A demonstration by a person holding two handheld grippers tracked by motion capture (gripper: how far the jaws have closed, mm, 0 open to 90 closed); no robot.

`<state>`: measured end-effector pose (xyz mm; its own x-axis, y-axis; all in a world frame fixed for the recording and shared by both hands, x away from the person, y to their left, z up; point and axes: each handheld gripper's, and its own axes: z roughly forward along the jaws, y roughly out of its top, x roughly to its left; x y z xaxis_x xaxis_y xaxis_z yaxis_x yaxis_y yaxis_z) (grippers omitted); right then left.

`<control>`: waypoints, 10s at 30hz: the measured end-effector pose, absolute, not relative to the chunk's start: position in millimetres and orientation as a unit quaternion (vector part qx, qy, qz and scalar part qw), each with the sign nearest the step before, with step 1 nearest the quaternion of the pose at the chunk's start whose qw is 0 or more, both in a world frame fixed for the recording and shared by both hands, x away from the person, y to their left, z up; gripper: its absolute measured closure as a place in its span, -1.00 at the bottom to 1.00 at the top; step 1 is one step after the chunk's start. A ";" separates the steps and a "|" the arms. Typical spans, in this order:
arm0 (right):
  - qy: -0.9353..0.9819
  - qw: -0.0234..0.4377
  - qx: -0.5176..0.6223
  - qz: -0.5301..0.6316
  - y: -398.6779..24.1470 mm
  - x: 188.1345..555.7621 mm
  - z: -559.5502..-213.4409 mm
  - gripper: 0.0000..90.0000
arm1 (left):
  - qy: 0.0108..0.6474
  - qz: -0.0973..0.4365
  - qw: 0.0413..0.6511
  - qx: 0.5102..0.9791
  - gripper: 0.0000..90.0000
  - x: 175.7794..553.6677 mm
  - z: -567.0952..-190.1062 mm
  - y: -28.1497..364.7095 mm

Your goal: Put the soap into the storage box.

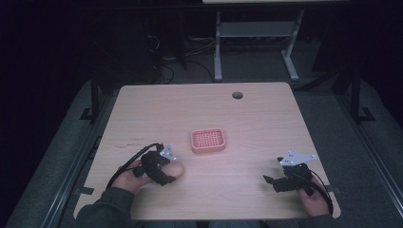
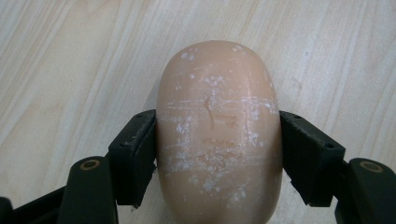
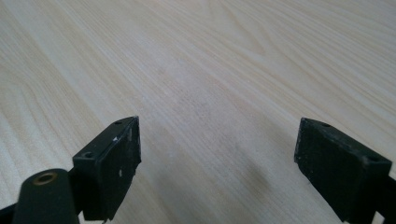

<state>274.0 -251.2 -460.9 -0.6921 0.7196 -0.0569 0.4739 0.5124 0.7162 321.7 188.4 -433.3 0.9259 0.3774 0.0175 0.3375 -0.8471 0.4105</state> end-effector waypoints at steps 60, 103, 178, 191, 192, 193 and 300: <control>0.848 0.177 0.343 0.364 -249.9 271.2 -457.4 -0.69 | 0.151 0.045 0.187 0.970 -0.28 360.9 -402.2 144.5; 0.846 0.176 0.344 0.367 -251.7 272.2 -457.5 -0.69 | 0.133 0.051 0.185 0.972 -0.28 392.4 -381.0 117.9; 0.842 0.173 0.353 0.369 -256.2 274.1 -458.4 -0.69 | 0.126 0.020 0.175 0.976 -0.28 449.0 -406.9 61.1; 0.841 0.173 0.355 0.369 -256.6 273.8 -458.4 -0.69 | 0.129 0.020 0.171 0.977 -0.28 451.8 -412.5 59.3; 0.841 0.172 0.356 0.370 -256.6 273.8 -458.4 -0.69 | 0.129 0.022 0.172 0.976 -0.28 452.0 -412.4 59.3; 0.841 0.172 0.356 0.370 -256.6 273.8 -458.4 -0.69 | 0.129 0.022 0.172 0.976 -0.28 452.0 -412.4 59.3; 0.839 0.181 0.369 0.357 -255.0 277.5 -460.3 -0.69 | 0.164 0.041 0.221 0.961 -0.48 386.2 -399.3 132.4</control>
